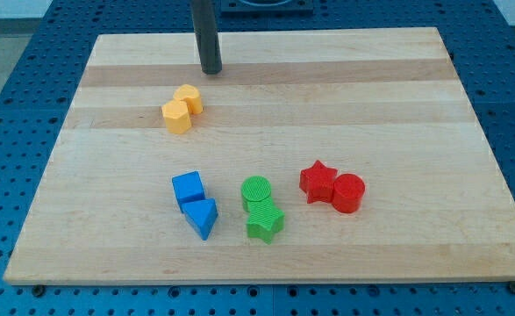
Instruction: Slide the yellow heart and yellow hexagon together towards bottom left
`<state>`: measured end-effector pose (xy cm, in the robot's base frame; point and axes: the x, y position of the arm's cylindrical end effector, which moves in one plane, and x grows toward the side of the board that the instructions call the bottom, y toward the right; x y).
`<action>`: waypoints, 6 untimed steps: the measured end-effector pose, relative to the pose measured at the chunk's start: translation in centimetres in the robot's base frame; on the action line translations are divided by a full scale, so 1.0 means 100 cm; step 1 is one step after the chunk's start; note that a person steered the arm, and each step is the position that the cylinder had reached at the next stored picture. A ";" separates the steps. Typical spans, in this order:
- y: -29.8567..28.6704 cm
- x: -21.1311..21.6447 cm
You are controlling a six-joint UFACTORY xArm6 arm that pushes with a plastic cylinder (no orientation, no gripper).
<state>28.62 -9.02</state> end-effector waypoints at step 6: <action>-0.066 0.150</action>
